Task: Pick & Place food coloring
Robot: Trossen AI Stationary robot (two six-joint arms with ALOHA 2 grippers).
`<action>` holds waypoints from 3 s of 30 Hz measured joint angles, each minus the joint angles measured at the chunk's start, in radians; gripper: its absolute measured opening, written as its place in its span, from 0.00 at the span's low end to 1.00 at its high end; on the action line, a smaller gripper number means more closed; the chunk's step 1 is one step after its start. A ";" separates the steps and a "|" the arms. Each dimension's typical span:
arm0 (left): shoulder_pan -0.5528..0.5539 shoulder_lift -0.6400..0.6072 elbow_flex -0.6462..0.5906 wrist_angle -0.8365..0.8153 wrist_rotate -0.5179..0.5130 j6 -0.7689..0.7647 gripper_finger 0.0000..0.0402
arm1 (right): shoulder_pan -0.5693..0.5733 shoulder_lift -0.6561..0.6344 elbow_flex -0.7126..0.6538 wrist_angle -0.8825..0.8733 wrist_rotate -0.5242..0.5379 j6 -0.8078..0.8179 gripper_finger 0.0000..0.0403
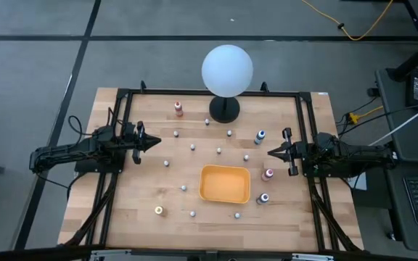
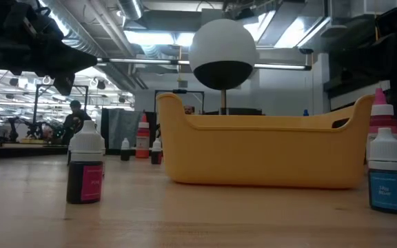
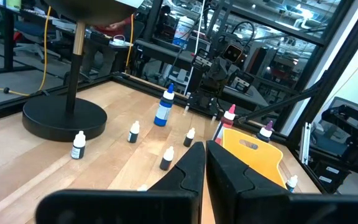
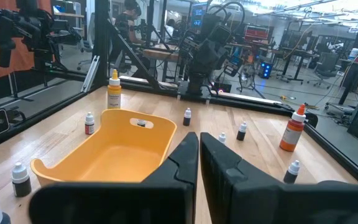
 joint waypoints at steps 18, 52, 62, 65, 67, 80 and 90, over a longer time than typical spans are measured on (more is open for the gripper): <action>0.000 0.000 0.000 0.000 0.000 0.000 0.03 | 0.000 0.000 0.000 0.000 0.000 0.000 0.05; 0.000 0.000 0.000 0.000 -0.002 0.136 0.03 | 0.000 0.000 0.000 0.017 -0.004 -0.079 0.05; 0.000 0.000 0.000 -0.001 -0.003 0.235 0.03 | 0.000 0.000 0.000 0.218 -0.044 0.030 0.05; 0.000 0.000 0.000 -0.001 -0.003 0.237 0.03 | 0.000 0.000 0.000 0.272 0.022 0.031 0.05; 0.000 0.000 0.000 -0.001 -0.003 0.237 0.03 | 0.000 0.003 0.020 0.243 0.130 0.053 0.06; 0.000 0.000 0.000 -0.002 -0.004 0.237 0.02 | -0.006 0.628 0.653 -0.267 0.406 0.119 0.34; 0.000 0.000 0.000 -0.002 -0.004 0.237 0.03 | -0.095 1.233 1.068 -0.585 0.410 0.081 0.50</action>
